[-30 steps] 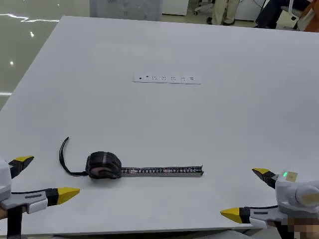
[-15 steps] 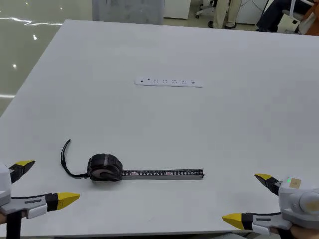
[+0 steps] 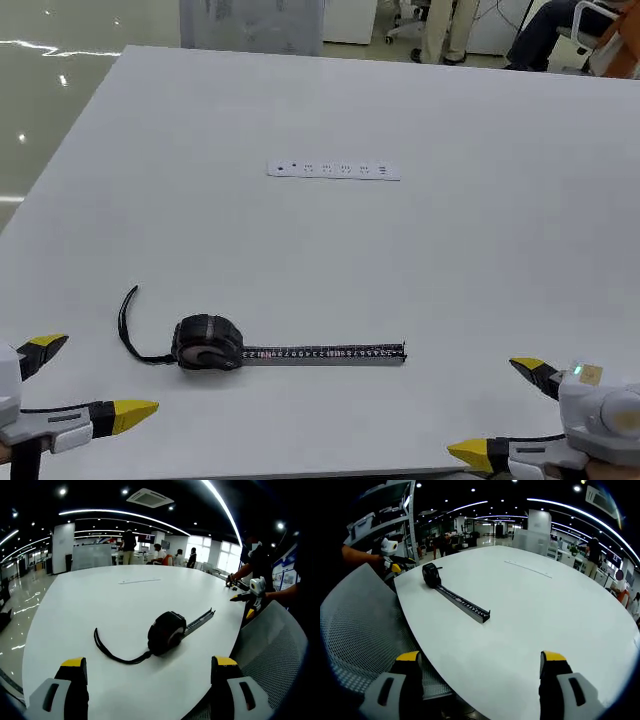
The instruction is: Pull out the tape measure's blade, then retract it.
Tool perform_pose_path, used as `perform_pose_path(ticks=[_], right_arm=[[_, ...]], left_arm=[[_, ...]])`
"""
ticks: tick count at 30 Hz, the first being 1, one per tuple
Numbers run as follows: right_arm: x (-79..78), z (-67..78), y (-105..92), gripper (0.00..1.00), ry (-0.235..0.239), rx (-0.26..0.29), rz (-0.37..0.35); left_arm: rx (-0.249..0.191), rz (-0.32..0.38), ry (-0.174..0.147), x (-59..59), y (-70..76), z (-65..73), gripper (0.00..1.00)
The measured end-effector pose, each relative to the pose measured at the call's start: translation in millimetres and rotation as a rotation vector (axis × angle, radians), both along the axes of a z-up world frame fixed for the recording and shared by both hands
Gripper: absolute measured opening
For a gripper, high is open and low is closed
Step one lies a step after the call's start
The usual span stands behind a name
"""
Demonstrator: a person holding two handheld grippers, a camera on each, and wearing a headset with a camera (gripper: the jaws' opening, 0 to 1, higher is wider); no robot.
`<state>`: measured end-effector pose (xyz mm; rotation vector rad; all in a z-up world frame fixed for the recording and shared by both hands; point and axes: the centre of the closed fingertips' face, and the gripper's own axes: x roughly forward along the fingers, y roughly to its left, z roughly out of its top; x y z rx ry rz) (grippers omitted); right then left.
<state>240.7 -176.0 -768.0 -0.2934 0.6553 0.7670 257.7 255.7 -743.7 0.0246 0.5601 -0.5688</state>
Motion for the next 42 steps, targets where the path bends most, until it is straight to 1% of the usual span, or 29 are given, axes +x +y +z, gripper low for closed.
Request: perform_pose_path(ticks=[7, 14, 16, 17, 18, 19, 22, 23, 24, 25, 26, 27, 28, 29, 30, 31, 33, 34, 36, 37, 38, 39, 40, 41, 42], right_arm=[[1.7, 4.9, 2.7, 0.98, -0.005, 0.002, 0.006], [1.0, 4.9, -0.7, 1.00, -0.001, -0.005, 0.008], [0.9, 5.8, -0.8, 1.00, 0.003, -0.008, 0.011], [1.3, 5.8, -1.2, 1.00, 0.007, -0.008, 0.015], [0.5, 5.9, -0.4, 1.00, 0.028, 0.004, 0.018], [0.1, 6.3, 0.6, 1.00, 0.038, 0.011, 0.022], [2.0, 7.9, 2.9, 1.00, 0.042, -0.002, 0.041], [2.9, 9.4, 4.4, 1.00, 0.044, -0.003, 0.051], [3.9, 11.0, 5.4, 1.00, 0.042, -0.005, 0.057], [4.9, 13.7, 7.0, 1.00, 0.043, -0.007, 0.066], [5.6, 15.1, 7.9, 0.99, 0.044, -0.009, 0.073], [6.7, 16.7, 9.2, 0.99, 0.042, -0.011, 0.079], [8.6, 19.0, 10.9, 0.99, 0.040, -0.011, 0.088], [10.0, 19.9, 11.6, 0.99, 0.039, -0.013, 0.095], [11.9, 21.2, 13.0, 0.99, 0.038, -0.016, 0.103], [12.9, 21.5, 13.7, 0.98, 0.038, -0.020, 0.109], [14.9, 22.5, 16.3, 0.98, 0.039, -0.028, 0.125], [15.5, 22.7, 17.5, 0.98, 0.042, -0.031, 0.131], [17.7, 24.0, 20.7, 0.98, 0.047, -0.027, 0.139], [18.7, 24.5, 22.3, 0.98, 0.046, -0.027, 0.145], [20.1, 24.1, 24.1, 0.97, 0.047, -0.032, 0.154], [20.3, 23.0, 24.9, 0.97, 0.051, -0.040, 0.163], [20.8, 21.5, 26.0, 0.96, 0.055, -0.053, 0.176], [21.4, 20.8, 26.9, 0.96, 0.056, -0.058, 0.181], [22.2, 20.2, 27.8, 0.96, 0.056, -0.064, 0.188]], left_arm=[[0.003, 0.004, 0.000, 1.4, -0.7, 0.4, 1.00], [0.011, 0.005, 0.012, -0.3, -1.3, -3.1, 1.00], [0.017, 0.002, 0.017, -0.3, -4.3, -2.0, 1.00], [0.024, 0.001, 0.019, 0.1, -5.8, -1.0, 1.00], [0.032, -0.005, 0.018, 1.2, -8.7, 1.2, 1.00], [0.032, -0.008, 0.016, 2.2, -10.5, 3.1, 1.00], [0.018, -0.001, 0.007, 8.7, -17.3, 11.2, 1.00], [0.010, 0.015, 0.005, 13.3, -19.6, 15.4, 1.00], [0.013, 0.030, 0.013, 16.2, -19.6, 16.6, 1.00], [0.003, 0.039, 0.025, 19.4, -22.2, 19.4, 1.00], [-0.006, 0.045, 0.030, 21.5, -24.1, 21.7, 1.00], [-0.014, 0.056, 0.027, 24.3, -25.8, 25.2, 1.00], [-0.020, 0.070, 0.018, 28.4, -27.5, 30.0, 1.00], [-0.026, 0.073, 0.017, 30.1, -29.3, 32.7, 1.00], [-0.044, 0.081, 0.009, 33.3, -32.6, 37.3, 1.00], [-0.052, 0.086, 0.009, 35.1, -34.4, 39.3, 1.00], [-0.064, 0.092, 0.022, 38.1, -40.8, 40.2, 1.00], [-0.059, 0.092, 0.028, 39.0, -43.5, 38.9, 1.00], [-0.017, 0.100, 0.074, 38.7, -46.3, 30.3, 1.00], [-0.008, 0.113, 0.085, 40.0, -46.9, 28.1, 1.00], [-0.007, 0.132, 0.101, 42.0, -49.3, 25.2, 1.00], [-0.009, 0.147, 0.126, 41.7, -50.6, 21.9, 1.00], [-0.016, 0.164, 0.139, 43.0, -53.3, 19.6, 1.00], [-0.017, 0.171, 0.136, 44.8, -54.7, 18.6, 1.00], [-0.008, 0.189, 0.154, 44.3, -54.9, 15.0, 1.00]])
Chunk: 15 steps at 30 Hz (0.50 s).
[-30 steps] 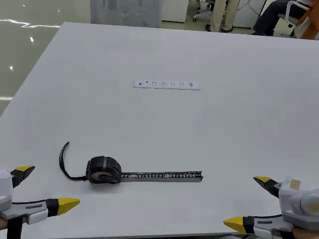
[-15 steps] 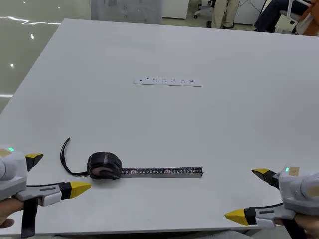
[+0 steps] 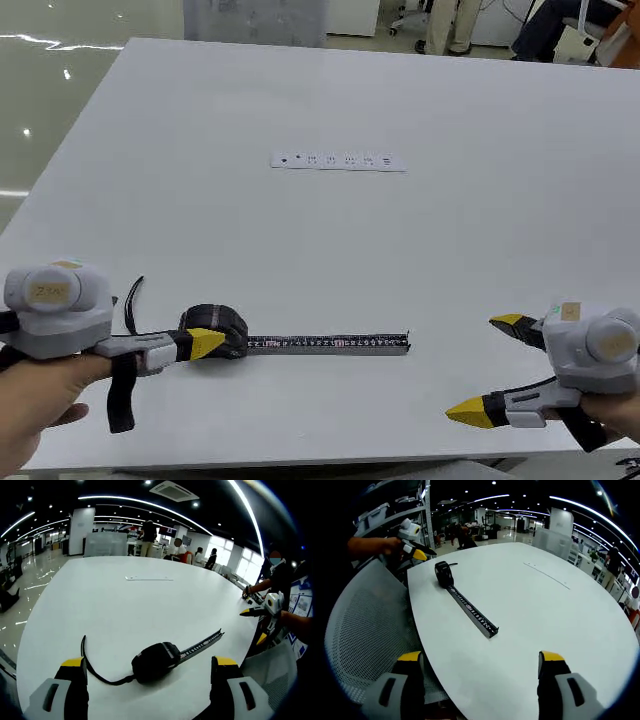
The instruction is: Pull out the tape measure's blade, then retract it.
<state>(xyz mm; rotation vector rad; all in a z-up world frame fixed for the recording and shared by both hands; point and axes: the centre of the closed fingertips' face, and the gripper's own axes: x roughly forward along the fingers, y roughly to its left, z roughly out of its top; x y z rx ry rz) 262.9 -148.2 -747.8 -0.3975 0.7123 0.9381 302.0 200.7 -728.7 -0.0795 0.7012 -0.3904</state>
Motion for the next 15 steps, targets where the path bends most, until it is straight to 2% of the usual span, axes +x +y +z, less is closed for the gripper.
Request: perform_pose_path(ticks=[1, 2, 3, 6, 7, 9, 10, 11, 12, 15], right_arm=[[1.6, 1.0, 2.1, 0.97, -0.013, -0.004, 0.015], [3.5, 3.1, 5.2, 0.96, -0.036, 0.003, 0.039], [4.1, 3.2, 6.6, 0.95, -0.038, 0.001, 0.046], [4.2, -0.4, 9.3, 0.92, -0.004, -0.010, 0.067], [5.8, -2.2, 8.5, 0.92, -0.008, -0.023, 0.077], [7.5, -5.3, 8.6, 0.92, 0.000, -0.044, 0.096], [8.3, -6.0, 8.8, 0.92, 0.004, -0.049, 0.103], [9.8, -6.9, 8.9, 0.92, 0.007, -0.062, 0.117], [10.8, -7.2, 9.0, 0.92, 0.005, -0.072, 0.130], [17.8, -6.7, 10.1, 0.92, 0.005, -0.084, 0.148]], left_arm=[[0.035, 0.006, 0.014, 0.0, -0.3, -5.1, 1.00], [0.051, 0.001, 0.001, 1.9, -2.4, -5.7, 1.00], [0.065, 0.002, -0.007, 3.0, -5.6, -5.9, 1.00], [0.096, 0.010, -0.009, 4.8, -12.4, -7.7, 1.00], [0.100, 0.013, -0.007, 5.3, -14.2, -8.8, 1.00], [0.091, 0.035, 0.014, 5.2, -17.8, -12.1, 1.00], [0.073, 0.043, 0.017, 5.9, -20.3, -12.6, 1.00], [0.041, 0.047, 0.042, 4.2, -26.1, -15.7, 1.00], [0.043, 0.045, 0.058, 2.9, -26.9, -18.7, 0.98], [0.065, 0.043, 0.058, 3.2, -31.7, -24.9, 0.96]])
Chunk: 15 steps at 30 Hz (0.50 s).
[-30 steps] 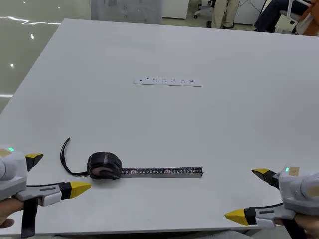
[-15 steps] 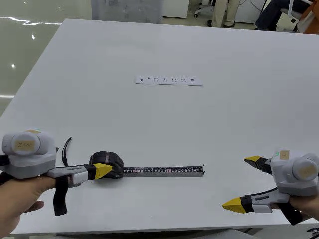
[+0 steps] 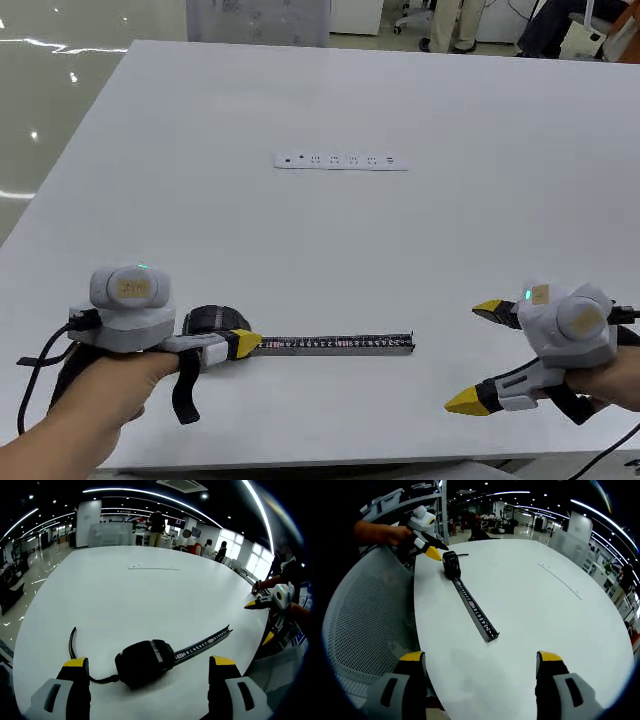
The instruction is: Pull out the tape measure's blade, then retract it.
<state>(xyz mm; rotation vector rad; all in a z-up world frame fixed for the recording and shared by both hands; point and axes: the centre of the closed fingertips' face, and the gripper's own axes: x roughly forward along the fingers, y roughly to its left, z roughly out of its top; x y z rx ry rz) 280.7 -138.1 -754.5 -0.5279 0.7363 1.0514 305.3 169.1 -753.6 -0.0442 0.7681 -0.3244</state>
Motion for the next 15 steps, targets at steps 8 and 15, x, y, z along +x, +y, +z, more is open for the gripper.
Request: perform_pose_path(ticks=[8, 15], right_arm=[[19.5, 3.5, 9.9, 0.89, -0.016, -0.055, 0.100], [32.6, 1.1, 24.8, 0.83, -0.011, -0.074, 0.157]], left_arm=[[0.014, 0.015, -0.138, 19.6, -12.3, 4.9, 0.95], [-0.027, 0.094, -0.078, 13.7, -9.8, -14.3, 0.92]])
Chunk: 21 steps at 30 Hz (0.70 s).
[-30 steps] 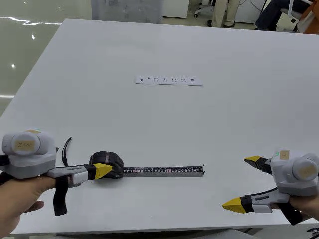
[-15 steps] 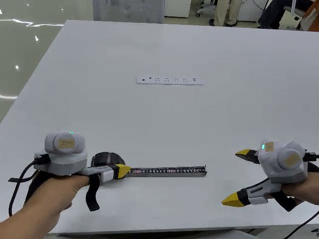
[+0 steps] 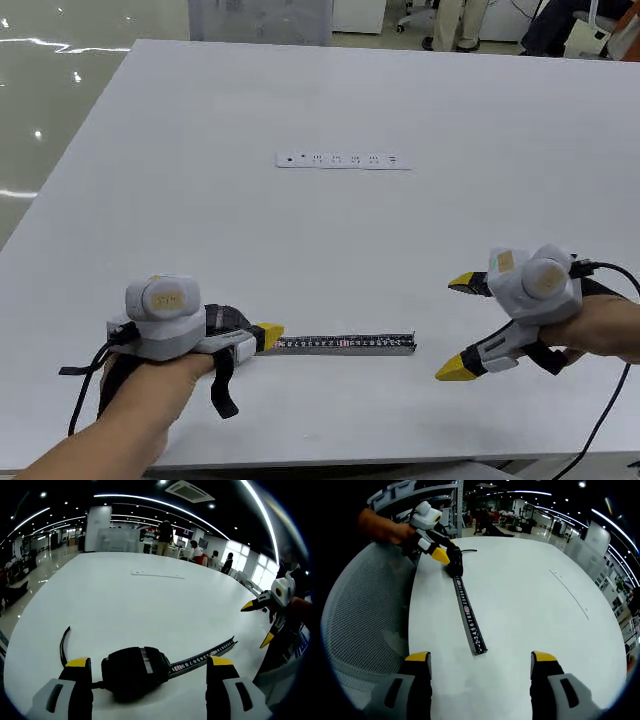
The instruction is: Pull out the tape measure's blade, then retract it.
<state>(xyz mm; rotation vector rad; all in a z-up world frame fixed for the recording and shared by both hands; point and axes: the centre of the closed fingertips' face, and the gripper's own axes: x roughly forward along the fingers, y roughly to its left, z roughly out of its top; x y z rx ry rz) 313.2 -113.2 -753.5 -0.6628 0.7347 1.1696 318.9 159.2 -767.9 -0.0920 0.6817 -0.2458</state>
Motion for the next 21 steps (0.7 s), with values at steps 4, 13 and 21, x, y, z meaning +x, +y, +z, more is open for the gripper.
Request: perform_pose_path(ticks=[4, 13, 21], right_arm=[[3.2, -5.7, 9.1, 0.79, 0.016, -0.014, 0.035], [11.1, -29.5, 17.9, 0.70, 0.062, -0.070, 0.113], [16.1, -47.6, 15.8, 0.57, 0.077, -0.121, 0.141]], left_arm=[[0.075, -0.022, -0.036, 2.2, 7.1, -2.6, 0.89], [0.025, -0.016, -0.046, 6.3, -1.5, -9.8, 0.86], [0.041, -0.011, -0.055, 9.6, 2.6, -9.4, 0.85]])
